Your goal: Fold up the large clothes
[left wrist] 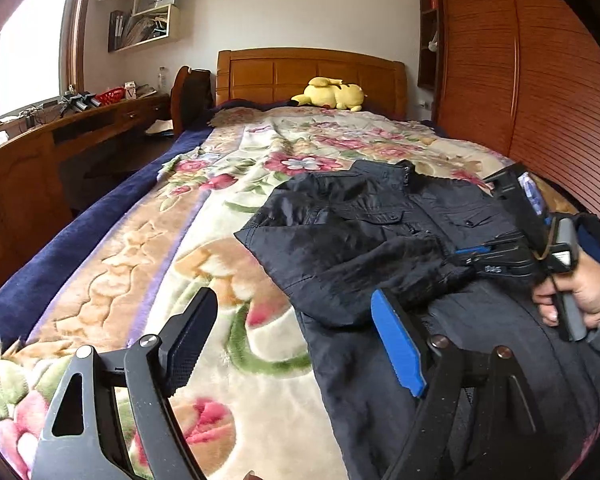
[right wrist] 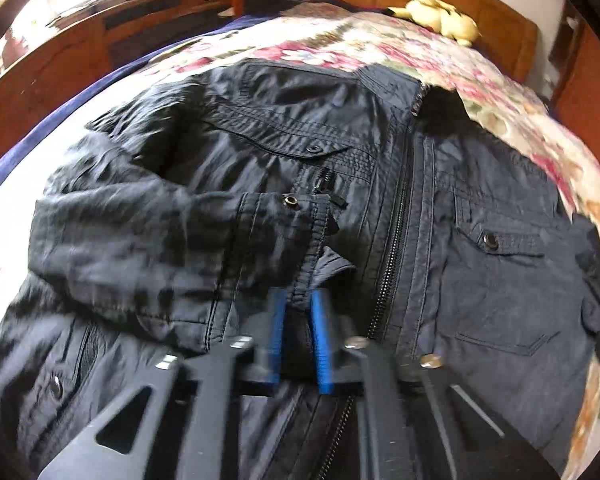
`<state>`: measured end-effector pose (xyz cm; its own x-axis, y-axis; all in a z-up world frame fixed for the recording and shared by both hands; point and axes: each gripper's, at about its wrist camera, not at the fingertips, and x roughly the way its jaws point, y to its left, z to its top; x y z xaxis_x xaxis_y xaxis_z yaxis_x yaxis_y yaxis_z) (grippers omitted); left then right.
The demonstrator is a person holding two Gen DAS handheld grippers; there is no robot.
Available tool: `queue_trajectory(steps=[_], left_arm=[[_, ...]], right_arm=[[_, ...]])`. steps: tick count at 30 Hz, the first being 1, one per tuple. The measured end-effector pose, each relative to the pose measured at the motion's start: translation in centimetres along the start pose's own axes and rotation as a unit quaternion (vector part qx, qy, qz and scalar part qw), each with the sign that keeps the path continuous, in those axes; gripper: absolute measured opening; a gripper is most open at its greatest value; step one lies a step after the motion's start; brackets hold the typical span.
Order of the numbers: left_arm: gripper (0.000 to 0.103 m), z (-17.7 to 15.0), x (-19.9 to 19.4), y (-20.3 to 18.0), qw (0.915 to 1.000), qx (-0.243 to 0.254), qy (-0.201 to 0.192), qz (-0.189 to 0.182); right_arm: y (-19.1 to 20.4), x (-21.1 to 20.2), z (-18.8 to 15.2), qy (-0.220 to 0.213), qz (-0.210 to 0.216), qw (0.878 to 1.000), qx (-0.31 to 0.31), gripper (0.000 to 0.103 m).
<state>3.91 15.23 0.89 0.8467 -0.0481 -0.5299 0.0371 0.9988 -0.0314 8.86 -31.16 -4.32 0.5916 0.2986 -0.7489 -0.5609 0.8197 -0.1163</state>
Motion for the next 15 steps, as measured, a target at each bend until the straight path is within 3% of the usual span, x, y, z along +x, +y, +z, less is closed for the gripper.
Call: queue_trajectory(steps=[7,15], left_arm=[[0.085,-0.1,-0.1,0.0,0.9999,0.001,-0.010,0.009],[0.088,0.0,-0.1,-0.3,0.9998,0.002,-0.016,0.007]], right_arm=[[-1.8,-5.1,-1.3,-0.083,-0.023,0.996,0.008,0.003],[-6.7,-11.7,-3.6,-0.156,-0.113,0.980,0.044,0.002]])
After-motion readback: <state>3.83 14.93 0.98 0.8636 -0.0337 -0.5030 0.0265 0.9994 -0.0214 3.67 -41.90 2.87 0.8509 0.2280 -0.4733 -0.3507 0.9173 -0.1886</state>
